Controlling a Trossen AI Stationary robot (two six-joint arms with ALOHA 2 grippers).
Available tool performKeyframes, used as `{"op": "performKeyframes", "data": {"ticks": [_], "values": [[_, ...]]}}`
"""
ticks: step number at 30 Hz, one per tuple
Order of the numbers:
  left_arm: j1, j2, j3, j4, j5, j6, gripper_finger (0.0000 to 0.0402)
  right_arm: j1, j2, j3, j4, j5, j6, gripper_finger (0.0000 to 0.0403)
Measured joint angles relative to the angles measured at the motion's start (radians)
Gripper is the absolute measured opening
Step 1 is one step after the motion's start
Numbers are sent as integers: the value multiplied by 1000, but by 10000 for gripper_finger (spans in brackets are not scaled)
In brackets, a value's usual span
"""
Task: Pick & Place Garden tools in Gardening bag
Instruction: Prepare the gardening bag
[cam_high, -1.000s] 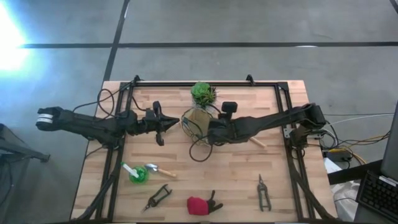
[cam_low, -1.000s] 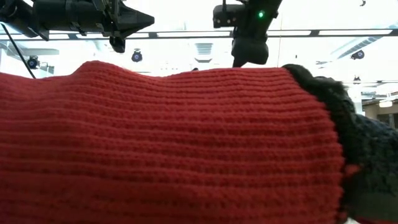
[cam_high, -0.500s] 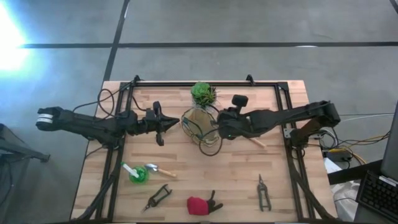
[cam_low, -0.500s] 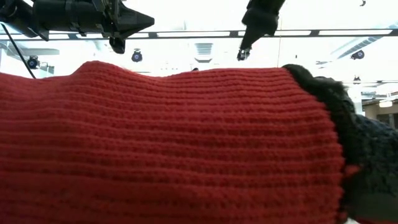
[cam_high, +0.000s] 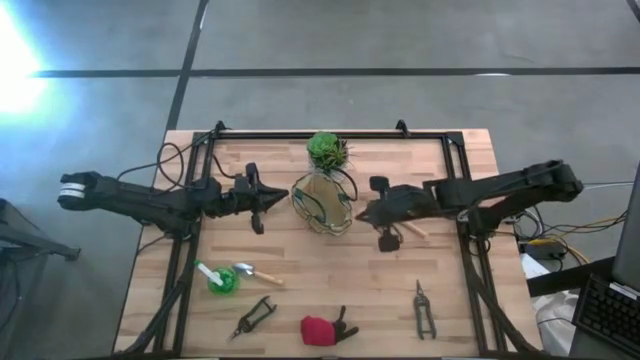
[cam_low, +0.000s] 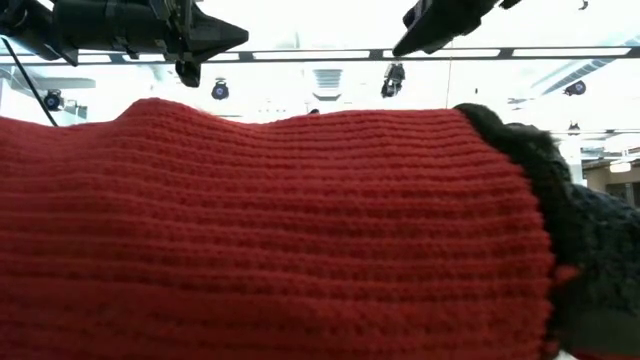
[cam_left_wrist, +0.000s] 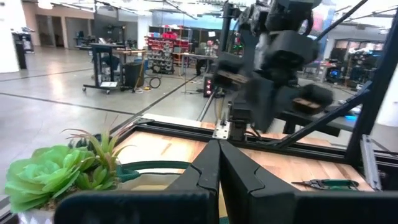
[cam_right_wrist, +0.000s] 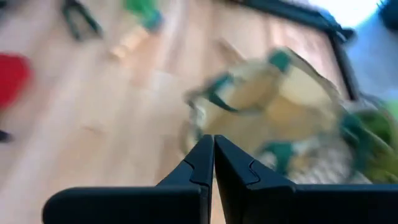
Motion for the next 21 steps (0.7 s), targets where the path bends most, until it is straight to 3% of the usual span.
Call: {"op": "performKeyframes", "data": {"ticks": [4,9,18,21], "values": [[0,0,0,0,-35,0,9,0,-17,-76,160,-42,22,8],[1,1,0,-4,-53,0,9,0,51,-87,252,-43,-1,8],[2,2,0,-55,-63,0,9,-18,194,40,236,-30,-88,8],[3,2,0,-56,-63,0,10,-25,220,97,146,34,-128,8]]}}
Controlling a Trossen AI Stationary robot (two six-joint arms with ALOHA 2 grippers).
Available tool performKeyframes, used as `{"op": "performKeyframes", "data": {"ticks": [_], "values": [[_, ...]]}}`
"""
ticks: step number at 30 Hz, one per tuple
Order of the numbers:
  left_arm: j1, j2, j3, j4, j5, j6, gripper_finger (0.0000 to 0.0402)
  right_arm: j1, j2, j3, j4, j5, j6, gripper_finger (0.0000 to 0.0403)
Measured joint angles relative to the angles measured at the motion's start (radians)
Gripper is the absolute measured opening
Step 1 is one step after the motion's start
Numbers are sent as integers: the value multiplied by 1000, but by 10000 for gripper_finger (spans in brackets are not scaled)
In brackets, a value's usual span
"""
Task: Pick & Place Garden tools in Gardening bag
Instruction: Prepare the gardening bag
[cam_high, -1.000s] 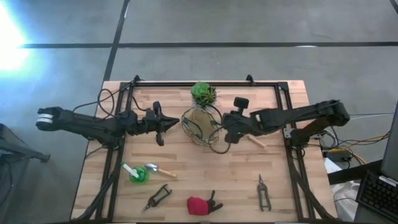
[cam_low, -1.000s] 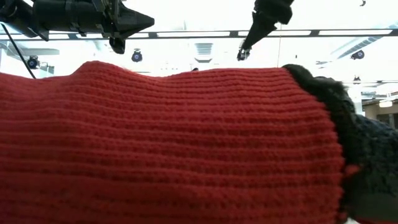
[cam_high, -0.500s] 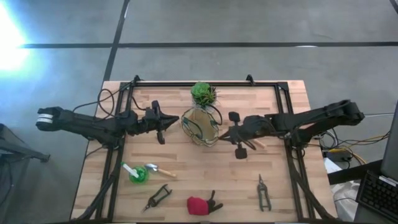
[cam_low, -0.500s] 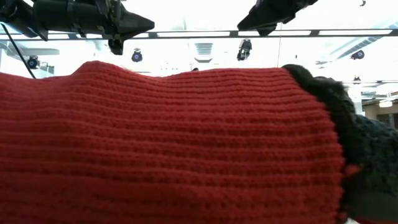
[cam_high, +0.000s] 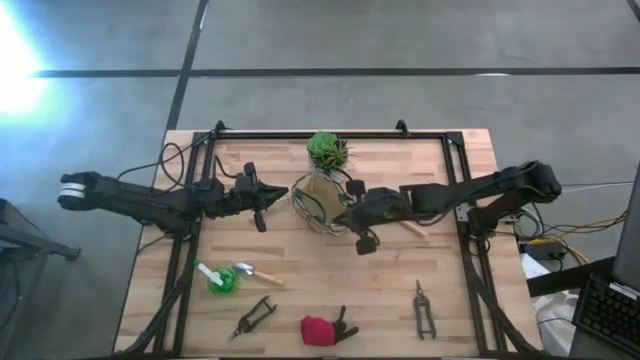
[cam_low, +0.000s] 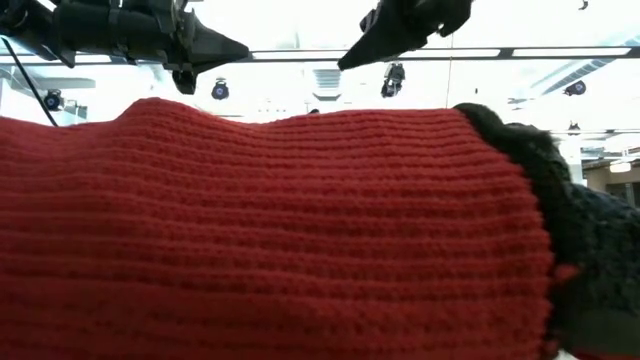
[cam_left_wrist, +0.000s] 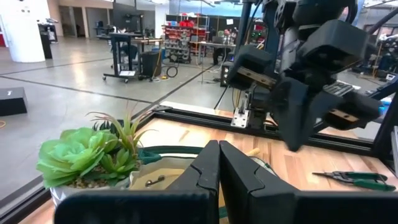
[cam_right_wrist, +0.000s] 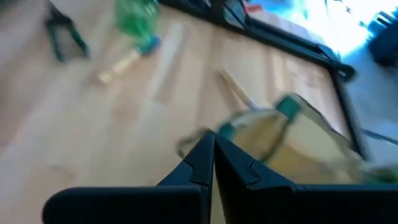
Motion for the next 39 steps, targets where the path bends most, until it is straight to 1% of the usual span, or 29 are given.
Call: {"op": "performKeyframes", "data": {"ticks": [2,4,6,9,11,14,17,23,26,30,33,35,39], "values": [[0,0,0,-3,0,0,10,-7,12,32,-61,74,-28,8],[0,0,0,-3,0,0,10,-25,23,50,-95,86,-69,8],[0,0,0,-3,0,0,10,-52,27,56,-101,39,-89,8],[0,0,0,-3,0,-6,10,-107,33,56,-98,-67,-92,8],[0,0,0,-7,-1,-7,10,-139,36,53,-99,-104,-80,8],[3,0,0,-17,-34,-7,10,-165,46,66,-96,-122,-74,8],[3,0,0,-27,-71,-7,10,-168,72,98,-99,-124,-93,8],[3,0,0,-53,-73,-9,10,-168,124,152,-104,-123,-173,8],[3,0,0,-87,-72,-37,10,-174,146,176,-102,-124,-191,8],[3,0,0,-91,-71,-54,10,-207,172,213,-101,-158,-211,11],[3,-2,0,-89,-71,-55,10,-248,195,249,-108,-233,-175,24],[3,-2,0,-88,-71,-55,10,-273,216,283,-137,-290,-108,39],[3,-2,0,-87,-71,-56,10,-302,254,362,-264,-366,15,75]]}}
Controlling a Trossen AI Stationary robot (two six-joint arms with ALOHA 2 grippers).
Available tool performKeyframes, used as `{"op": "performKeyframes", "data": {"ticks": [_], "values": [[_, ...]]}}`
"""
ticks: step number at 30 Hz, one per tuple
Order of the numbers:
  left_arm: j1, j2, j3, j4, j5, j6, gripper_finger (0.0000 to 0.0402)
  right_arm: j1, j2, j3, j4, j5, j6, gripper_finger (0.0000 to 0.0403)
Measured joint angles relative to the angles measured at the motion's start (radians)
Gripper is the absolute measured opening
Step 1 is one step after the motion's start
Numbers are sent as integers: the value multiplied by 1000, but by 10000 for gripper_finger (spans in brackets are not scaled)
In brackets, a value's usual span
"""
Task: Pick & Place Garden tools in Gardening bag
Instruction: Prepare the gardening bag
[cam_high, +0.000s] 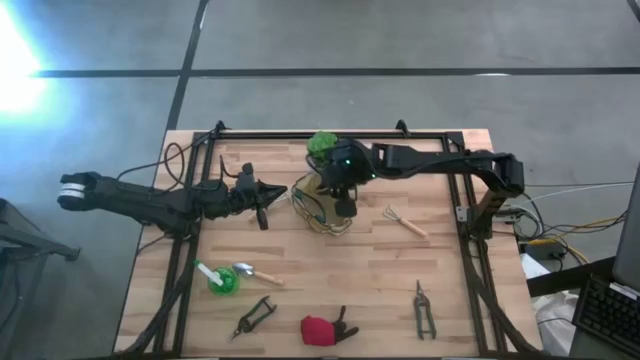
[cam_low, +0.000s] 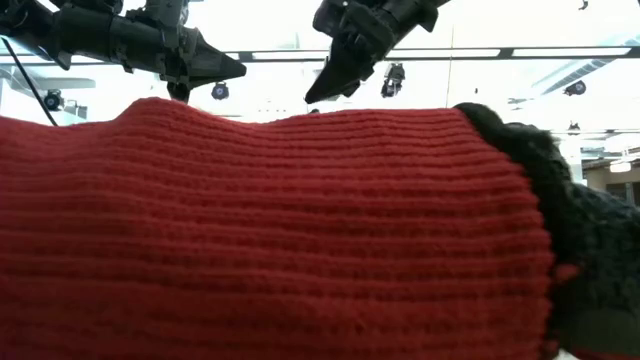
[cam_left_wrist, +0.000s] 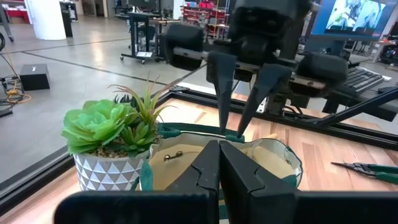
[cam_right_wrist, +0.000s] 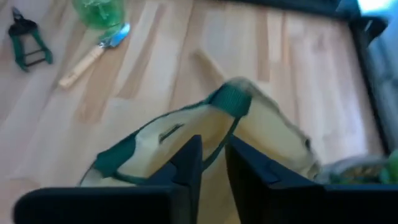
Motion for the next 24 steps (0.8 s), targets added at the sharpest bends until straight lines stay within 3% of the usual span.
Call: {"op": "performKeyframes", "data": {"ticks": [4,12,24], "values": [[0,0,0,0,0,9,10,0,35,55,-93,-1,19,110],[0,0,0,-6,0,14,10,-1,102,89,-117,-1,88,160],[0,-1,0,-75,0,15,10,-8,171,137,-115,9,196,149]]}}
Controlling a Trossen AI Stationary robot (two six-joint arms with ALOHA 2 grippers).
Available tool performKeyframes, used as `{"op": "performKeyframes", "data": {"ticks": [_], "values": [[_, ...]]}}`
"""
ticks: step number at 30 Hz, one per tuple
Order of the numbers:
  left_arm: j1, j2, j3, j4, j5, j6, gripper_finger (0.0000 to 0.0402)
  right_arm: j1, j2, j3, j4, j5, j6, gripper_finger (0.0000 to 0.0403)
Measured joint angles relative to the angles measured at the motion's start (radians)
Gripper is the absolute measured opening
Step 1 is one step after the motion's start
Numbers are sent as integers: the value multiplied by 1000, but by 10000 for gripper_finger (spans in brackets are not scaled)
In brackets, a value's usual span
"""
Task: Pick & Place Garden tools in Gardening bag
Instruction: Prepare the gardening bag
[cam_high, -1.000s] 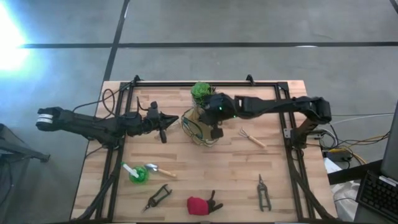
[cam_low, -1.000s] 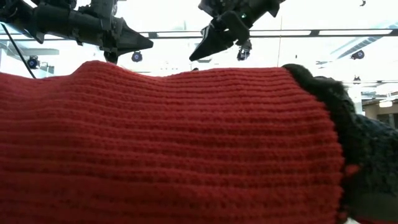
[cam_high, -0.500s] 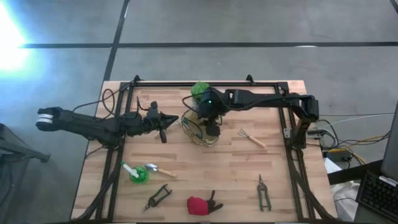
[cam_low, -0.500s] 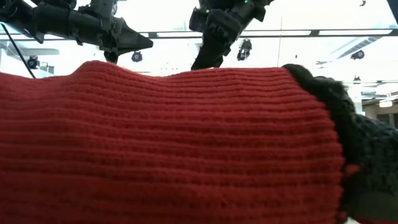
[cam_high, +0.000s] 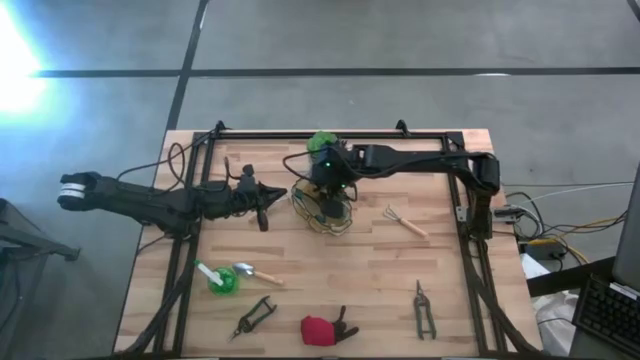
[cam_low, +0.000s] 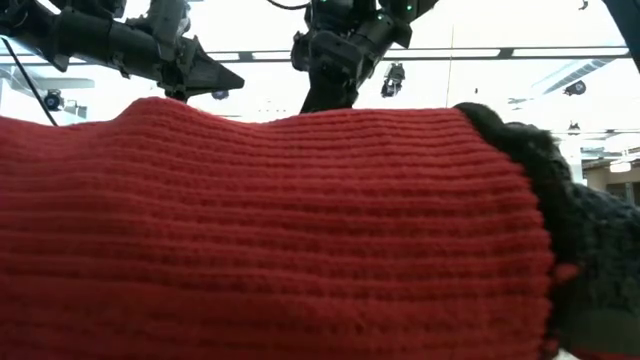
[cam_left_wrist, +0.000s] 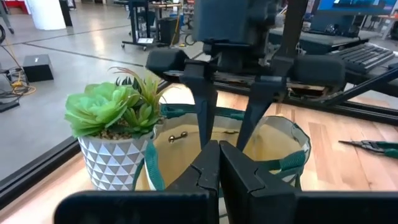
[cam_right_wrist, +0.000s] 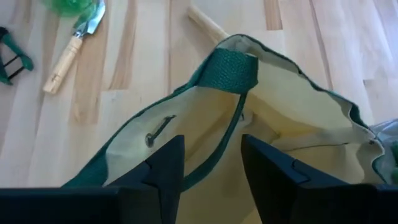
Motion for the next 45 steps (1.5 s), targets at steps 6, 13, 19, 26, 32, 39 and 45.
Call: {"op": "performKeyframes", "data": {"ticks": [6,13,19,26,32,39,45], "values": [[0,-4,9,-8,0,1,10,-5,29,0,-6,0,23,139],[0,-5,17,-18,0,1,10,-5,47,0,-11,-1,31,147],[0,-5,17,-21,0,1,10,-7,47,0,-11,-2,46,145],[0,-5,17,-21,0,1,10,-7,47,0,-10,-3,50,135],[0,-5,17,-21,0,1,10,-4,47,0,-2,-2,7,138],[0,-5,17,-21,0,1,10,24,47,0,27,-3,-64,132],[0,-5,17,-21,0,1,10,20,47,-1,26,77,-70,123]]}}
